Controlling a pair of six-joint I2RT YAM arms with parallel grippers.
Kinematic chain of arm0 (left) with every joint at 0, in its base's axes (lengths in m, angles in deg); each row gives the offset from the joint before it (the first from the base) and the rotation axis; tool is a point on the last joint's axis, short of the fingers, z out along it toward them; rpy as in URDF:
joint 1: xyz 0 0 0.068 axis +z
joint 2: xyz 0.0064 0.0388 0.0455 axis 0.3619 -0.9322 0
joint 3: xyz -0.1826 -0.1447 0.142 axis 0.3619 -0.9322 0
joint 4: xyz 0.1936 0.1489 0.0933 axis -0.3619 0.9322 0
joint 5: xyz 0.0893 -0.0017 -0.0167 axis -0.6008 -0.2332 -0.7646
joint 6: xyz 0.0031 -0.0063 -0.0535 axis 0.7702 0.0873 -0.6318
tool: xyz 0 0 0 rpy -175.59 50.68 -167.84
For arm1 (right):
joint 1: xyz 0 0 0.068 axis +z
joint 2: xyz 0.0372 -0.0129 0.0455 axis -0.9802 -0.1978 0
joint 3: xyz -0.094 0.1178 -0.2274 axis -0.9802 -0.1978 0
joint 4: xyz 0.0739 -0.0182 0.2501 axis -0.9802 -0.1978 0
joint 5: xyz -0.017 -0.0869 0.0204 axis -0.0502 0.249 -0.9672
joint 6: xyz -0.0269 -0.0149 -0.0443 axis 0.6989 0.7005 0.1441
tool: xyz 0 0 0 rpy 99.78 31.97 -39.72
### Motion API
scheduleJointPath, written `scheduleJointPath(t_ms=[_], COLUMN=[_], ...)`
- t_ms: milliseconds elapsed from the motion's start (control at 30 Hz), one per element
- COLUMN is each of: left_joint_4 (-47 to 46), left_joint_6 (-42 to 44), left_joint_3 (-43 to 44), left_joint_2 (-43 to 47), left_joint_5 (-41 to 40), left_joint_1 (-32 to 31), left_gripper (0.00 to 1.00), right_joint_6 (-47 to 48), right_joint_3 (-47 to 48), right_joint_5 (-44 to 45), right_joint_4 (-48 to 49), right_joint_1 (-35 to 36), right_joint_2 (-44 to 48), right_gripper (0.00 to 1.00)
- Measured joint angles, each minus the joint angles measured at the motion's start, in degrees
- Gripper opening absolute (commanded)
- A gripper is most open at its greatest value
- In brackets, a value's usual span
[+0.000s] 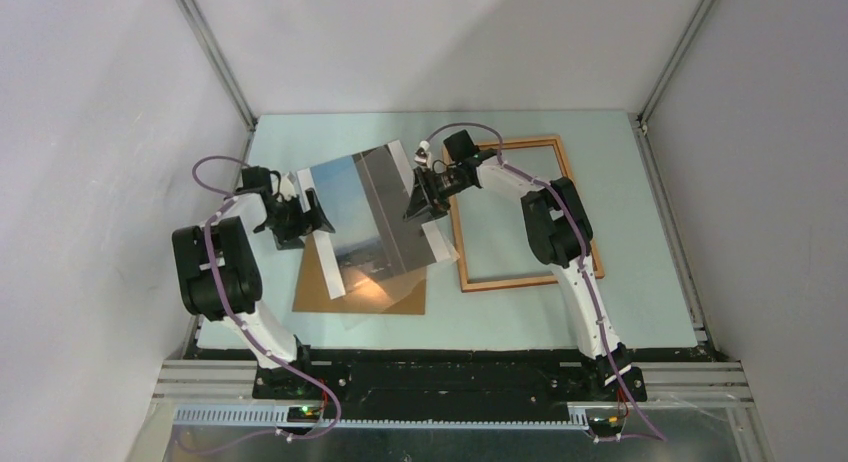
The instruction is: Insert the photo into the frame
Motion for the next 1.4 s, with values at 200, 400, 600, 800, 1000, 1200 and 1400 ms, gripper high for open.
scheduleJointPath(t_ms=[200, 400, 600, 800, 1000, 1200, 1400], left_joint_4=[0.0, 0.0, 0.0, 0.0, -0.07, 0.11, 0.28], left_joint_6=[0.92, 0.94, 1.31, 1.4, 1.46, 1.99, 2.84], left_joint_3=[-0.02, -0.02, -0.02, -0.02, -0.24, -0.9, -0.92], left_joint_2=[0.0, 0.0, 0.0, 0.0, 0.33, 1.57, 5.4], left_joint_5=[0.24, 0.48, 0.39, 0.26, 0.0, -0.59, -0.68], left_joint_1=[-1.51, -2.16, -2.16, -2.16, -2.16, -2.19, -2.49], left_gripper=[0.98, 0.98, 0.98, 0.98, 0.98, 0.98, 0.99], right_joint_6=[-2.36, -4.48, -5.55, -5.11, -4.33, -4.68, -7.39], right_joint_3=[2.25, 6.1, 9.4, 11.08, 12.61, 11.52, 4.24], right_joint_5=[0.02, 0.07, 0.63, 2.91, 4.76, 5.22, 5.01], right_joint_4=[1.07, 2.67, 2.49, 0.13, -2.01, -1.2, 3.32], right_joint_1=[0.48, 1.16, 1.25, 0.94, 0.92, 0.59, -0.57], right_joint_2=[-0.11, -1.36, -4.33, -6.27, -6.58, -6.16, -2.1], right_gripper=[0.6, 0.56, 0.45, 0.19, 0.04, 0.0, 0.0])
